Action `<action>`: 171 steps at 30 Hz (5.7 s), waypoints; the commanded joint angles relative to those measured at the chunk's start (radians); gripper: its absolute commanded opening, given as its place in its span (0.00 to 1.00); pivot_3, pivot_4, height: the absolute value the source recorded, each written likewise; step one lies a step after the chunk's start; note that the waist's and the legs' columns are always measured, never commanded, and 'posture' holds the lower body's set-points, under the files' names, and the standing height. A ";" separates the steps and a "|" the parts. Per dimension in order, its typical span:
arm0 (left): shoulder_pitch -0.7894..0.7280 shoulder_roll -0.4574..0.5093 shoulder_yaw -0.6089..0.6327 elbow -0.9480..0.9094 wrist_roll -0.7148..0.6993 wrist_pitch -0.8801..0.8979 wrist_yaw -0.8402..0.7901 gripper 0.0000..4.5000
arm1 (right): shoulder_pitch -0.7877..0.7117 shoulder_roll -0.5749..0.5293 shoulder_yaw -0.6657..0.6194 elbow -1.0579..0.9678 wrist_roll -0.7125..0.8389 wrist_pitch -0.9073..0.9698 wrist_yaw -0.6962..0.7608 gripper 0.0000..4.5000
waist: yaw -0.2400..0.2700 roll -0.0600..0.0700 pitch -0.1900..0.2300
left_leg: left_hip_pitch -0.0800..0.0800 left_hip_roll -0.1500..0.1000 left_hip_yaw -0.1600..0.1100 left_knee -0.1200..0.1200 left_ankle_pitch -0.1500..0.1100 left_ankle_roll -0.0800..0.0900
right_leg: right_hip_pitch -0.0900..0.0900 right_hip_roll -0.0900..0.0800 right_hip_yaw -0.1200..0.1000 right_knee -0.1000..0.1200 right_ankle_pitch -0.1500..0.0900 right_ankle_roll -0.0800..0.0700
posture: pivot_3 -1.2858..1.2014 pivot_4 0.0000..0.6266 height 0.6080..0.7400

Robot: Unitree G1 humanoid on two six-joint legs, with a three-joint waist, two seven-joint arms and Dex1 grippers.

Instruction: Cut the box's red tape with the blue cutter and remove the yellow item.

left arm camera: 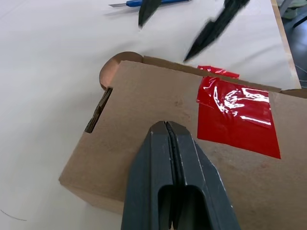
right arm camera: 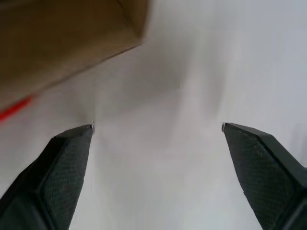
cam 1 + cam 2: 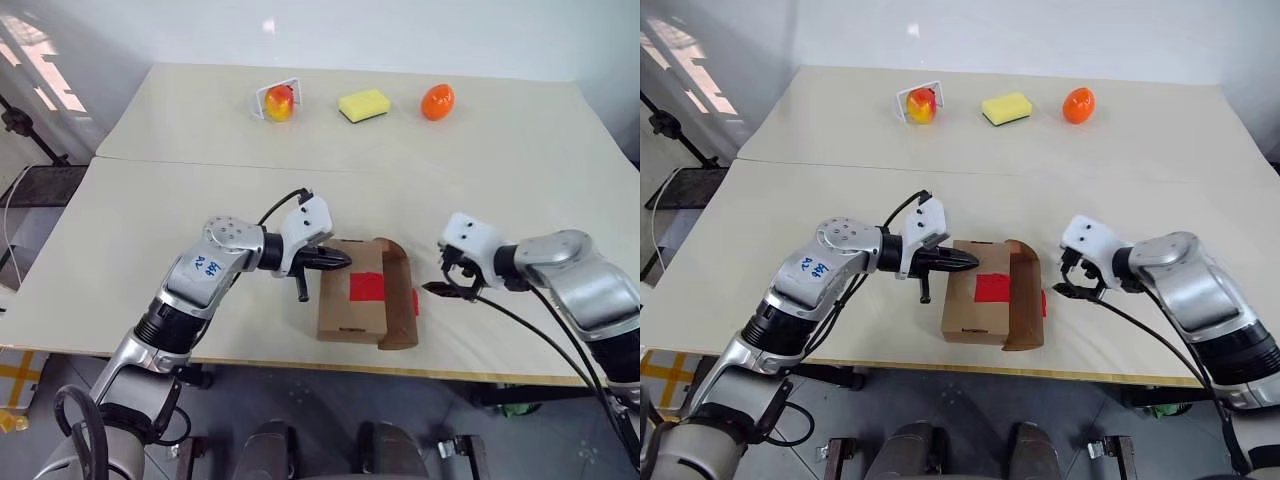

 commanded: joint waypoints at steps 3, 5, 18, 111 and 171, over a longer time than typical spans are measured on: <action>0.035 0.014 -0.005 -0.024 0.016 0.014 0.003 0.00 | -0.080 0.047 -0.181 0.035 0.167 0.342 -0.012 0.99 | 0.000 0.000 0.000 | 0.000 0.000 -0.001 0.000 0.000 0.000 | 0.000 0.000 0.000 0.000 0.000 0.000 | 0.52 0.24 1.00; 0.033 0.012 -0.006 -0.021 0.016 0.013 0.002 0.00 | -0.116 0.080 -0.210 0.061 0.222 0.466 -0.016 0.99 | -0.001 0.000 0.000 | 0.000 0.001 -0.001 0.000 0.000 0.000 | 0.000 0.000 0.000 0.000 0.000 0.000 | 0.52 0.24 1.00; 0.010 0.001 -0.014 0.012 0.021 -0.010 -0.013 0.00 | -0.247 0.318 -0.186 0.410 0.340 0.694 -0.045 0.99 | -0.005 0.000 0.000 | 0.001 0.000 0.001 0.000 0.000 0.000 | 0.000 0.001 0.001 0.001 0.000 0.000 | 0.52 0.24 1.00; -0.084 0.133 -0.046 0.120 0.056 -0.225 -0.259 0.00 | -0.637 0.007 0.240 0.158 1.773 0.531 -1.650 0.01 | -0.022 -0.002 0.000 | -0.017 0.010 0.001 0.001 0.000 0.002 | -0.019 0.001 -0.003 0.000 0.004 -0.003 | 0.52 0.24 1.00; 0.045 0.120 -0.072 0.371 0.359 -0.518 -0.197 0.00 | -0.220 0.063 0.080 0.099 1.626 0.444 -1.594 0.01 | 0.001 0.012 -0.018 | 0.000 -0.002 0.001 0.000 0.002 0.018 | 0.002 -0.013 -0.001 -0.007 0.016 -0.001 | 0.52 0.24 1.00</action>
